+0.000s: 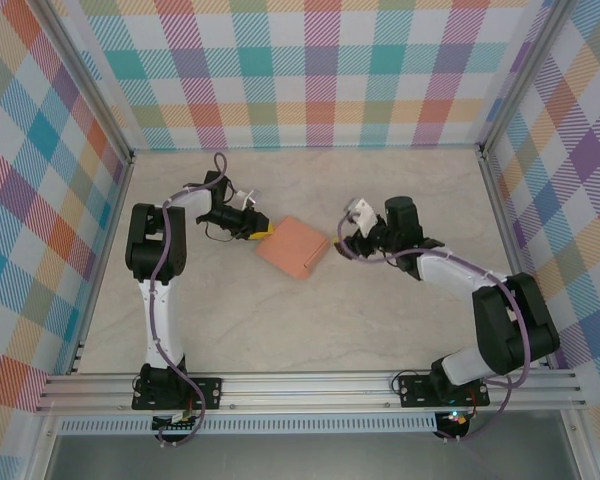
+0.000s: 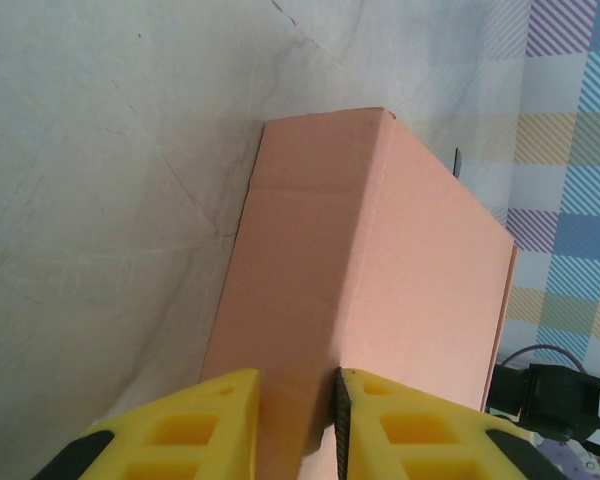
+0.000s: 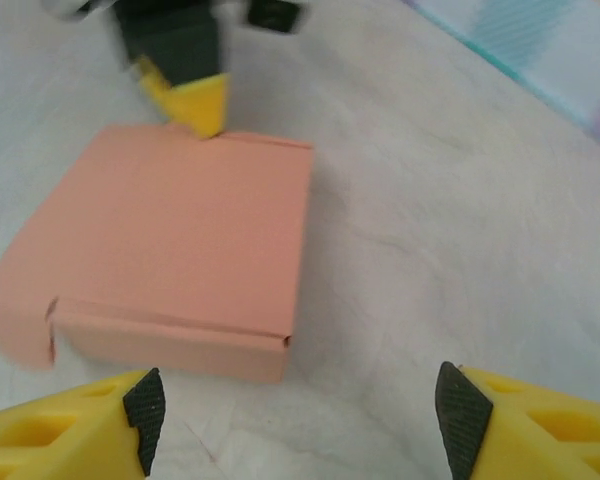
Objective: Fold the paper box
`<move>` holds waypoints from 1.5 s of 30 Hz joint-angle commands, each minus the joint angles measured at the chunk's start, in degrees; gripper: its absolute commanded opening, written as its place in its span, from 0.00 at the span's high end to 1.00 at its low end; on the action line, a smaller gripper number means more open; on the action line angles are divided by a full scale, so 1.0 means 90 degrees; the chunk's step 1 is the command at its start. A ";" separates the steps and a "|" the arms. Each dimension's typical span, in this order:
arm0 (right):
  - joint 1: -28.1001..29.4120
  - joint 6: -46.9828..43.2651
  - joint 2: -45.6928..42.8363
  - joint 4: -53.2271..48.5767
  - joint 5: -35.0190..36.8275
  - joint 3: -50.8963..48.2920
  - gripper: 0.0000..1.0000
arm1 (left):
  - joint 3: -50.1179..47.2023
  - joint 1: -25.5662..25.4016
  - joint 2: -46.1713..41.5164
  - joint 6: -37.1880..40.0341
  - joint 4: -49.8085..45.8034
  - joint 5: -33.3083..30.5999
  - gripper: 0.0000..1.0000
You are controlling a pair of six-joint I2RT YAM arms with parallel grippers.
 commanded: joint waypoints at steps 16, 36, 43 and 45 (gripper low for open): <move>0.0222 1.0041 0.1893 -0.0240 -0.1570 0.0703 0.28 | -0.0018 0.0112 0.0362 -0.0125 -0.0188 -0.0584 0.75; 0.0518 1.0807 0.2567 0.1612 -0.1087 0.0796 0.30 | 0.0036 0.0112 0.0473 -0.0301 -0.0250 -0.0723 0.75; 0.0518 1.0677 0.2199 0.1896 -0.0806 0.0359 0.27 | 0.0099 0.0107 0.0533 -0.0360 -0.0319 -0.0815 0.75; 0.0517 1.0548 0.2074 0.1899 -0.0747 0.0300 0.27 | 0.0109 0.0112 0.0540 -0.0357 -0.0329 -0.0812 0.75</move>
